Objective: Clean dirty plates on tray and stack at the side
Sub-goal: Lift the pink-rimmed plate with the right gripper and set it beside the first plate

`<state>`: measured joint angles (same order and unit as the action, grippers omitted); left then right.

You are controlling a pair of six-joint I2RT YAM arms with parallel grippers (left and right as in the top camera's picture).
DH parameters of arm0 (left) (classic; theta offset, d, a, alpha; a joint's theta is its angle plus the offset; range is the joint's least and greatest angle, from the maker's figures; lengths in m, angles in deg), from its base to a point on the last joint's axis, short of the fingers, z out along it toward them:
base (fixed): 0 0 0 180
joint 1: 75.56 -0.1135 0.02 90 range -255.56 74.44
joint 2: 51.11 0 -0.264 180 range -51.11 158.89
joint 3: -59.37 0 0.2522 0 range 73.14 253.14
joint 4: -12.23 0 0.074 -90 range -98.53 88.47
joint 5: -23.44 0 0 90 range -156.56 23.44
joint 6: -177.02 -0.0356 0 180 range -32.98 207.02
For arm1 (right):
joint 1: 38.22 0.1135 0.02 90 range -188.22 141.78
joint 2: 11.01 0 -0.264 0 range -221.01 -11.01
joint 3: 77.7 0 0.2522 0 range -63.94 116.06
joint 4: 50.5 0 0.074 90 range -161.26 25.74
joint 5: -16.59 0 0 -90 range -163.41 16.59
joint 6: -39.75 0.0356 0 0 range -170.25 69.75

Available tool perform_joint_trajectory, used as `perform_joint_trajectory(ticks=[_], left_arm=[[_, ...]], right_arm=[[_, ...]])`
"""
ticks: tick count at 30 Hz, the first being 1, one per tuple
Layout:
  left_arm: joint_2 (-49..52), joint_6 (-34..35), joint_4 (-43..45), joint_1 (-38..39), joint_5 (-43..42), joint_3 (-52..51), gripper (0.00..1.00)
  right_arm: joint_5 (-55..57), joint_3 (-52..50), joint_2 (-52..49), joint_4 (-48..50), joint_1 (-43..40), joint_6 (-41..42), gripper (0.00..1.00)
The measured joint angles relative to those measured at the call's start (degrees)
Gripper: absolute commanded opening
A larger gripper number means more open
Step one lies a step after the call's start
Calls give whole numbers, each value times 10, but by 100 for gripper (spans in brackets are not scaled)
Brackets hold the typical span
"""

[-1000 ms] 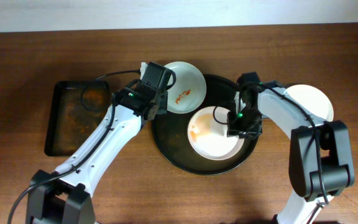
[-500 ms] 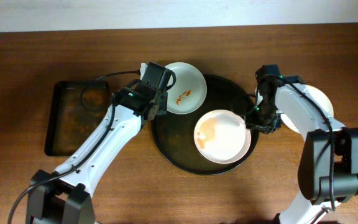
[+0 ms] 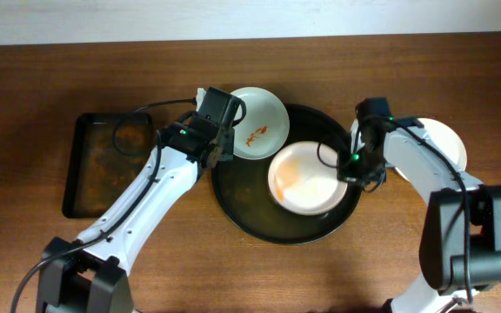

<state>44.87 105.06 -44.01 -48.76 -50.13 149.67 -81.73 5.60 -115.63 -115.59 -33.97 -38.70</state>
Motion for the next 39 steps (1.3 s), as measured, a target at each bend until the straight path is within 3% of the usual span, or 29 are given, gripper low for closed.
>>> perform_joint_trajectory(ticks=[4,10,14,17,32,35,39], left_arm=[[0,0,0,0,0,0,1],[0,0,0,0,0,0,1],[0,0,0,0,0,0,1],[0,0,0,0,0,0,1],[0,0,0,0,0,0,1],[0,0,0,0,0,0,1],[0,0,0,0,0,0,1]], right_arm=[[78,43,97,-16,21,-20,4],[310,43,128,-53,141,-25,4],[496,43,130,-61,244,7,4],[581,43,131,-69,275,37,4],[687,43,154,-85,277,85,4],[660,45,155,-83,222,101,4],[502,88,156,-70,-12,110,4]])
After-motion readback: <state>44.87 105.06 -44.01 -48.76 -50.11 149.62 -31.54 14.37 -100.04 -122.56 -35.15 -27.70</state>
